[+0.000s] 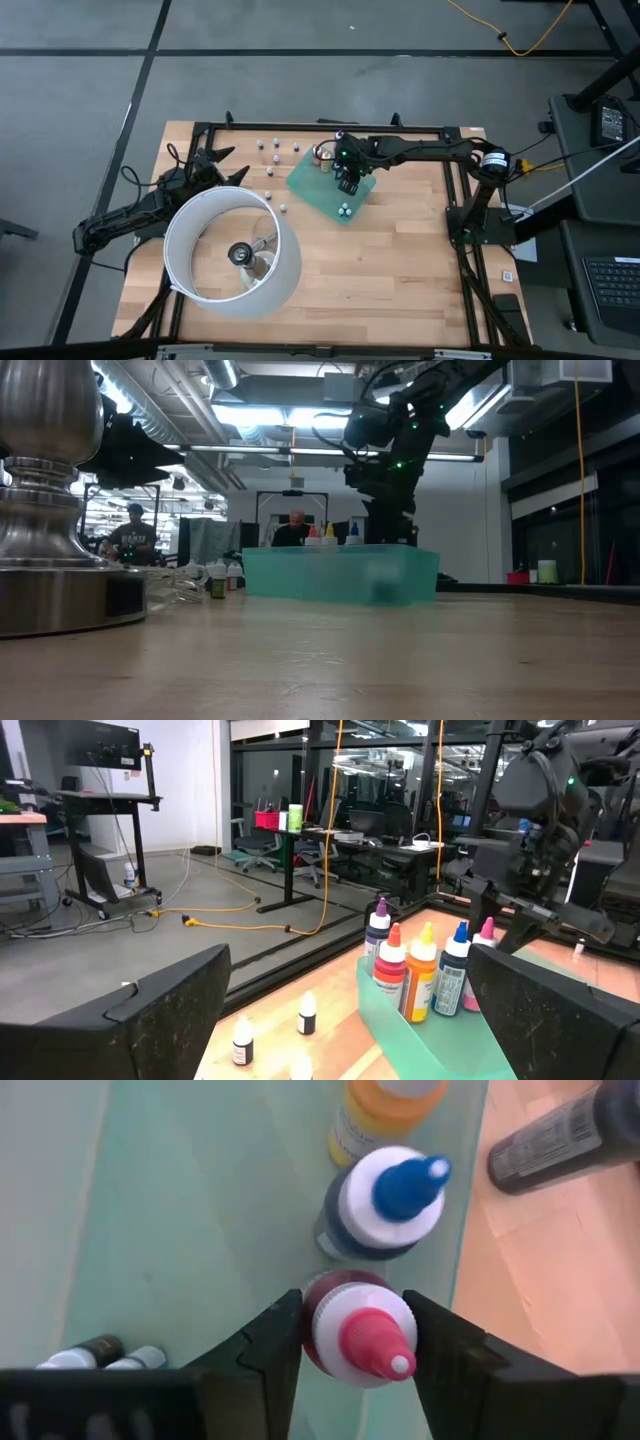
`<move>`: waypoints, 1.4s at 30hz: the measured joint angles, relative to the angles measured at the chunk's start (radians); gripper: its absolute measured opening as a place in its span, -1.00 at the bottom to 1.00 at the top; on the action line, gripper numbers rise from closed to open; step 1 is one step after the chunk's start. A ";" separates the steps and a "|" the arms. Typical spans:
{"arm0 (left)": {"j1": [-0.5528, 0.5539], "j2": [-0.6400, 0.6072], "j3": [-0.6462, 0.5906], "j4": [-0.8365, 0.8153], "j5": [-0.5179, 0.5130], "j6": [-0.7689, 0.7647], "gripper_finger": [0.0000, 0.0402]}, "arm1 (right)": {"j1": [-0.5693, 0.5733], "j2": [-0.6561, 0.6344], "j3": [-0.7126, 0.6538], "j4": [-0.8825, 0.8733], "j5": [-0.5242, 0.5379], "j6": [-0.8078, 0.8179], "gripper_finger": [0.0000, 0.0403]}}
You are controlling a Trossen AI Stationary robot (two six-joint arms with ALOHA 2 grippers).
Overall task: Pick & Place food coloring
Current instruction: Put the large red food coloring bottle into the green bin, then put the large purple food coloring bottle into the green bin
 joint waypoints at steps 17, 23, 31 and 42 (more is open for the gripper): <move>0.000 0.000 0.000 0.000 0.000 0.000 0.99 | -0.026 -0.085 0.000 -0.052 -0.008 0.004 0.19; 0.000 0.000 0.000 0.000 0.000 0.000 0.99 | -0.075 -0.185 0.000 -0.031 -0.009 -0.001 0.23; 0.000 0.000 0.000 0.000 0.000 0.000 0.99 | -0.126 -0.216 0.030 0.077 0.003 0.029 0.54; 0.000 0.000 0.000 0.000 0.000 0.000 0.99 | -0.178 -0.049 0.175 0.138 0.063 0.112 0.65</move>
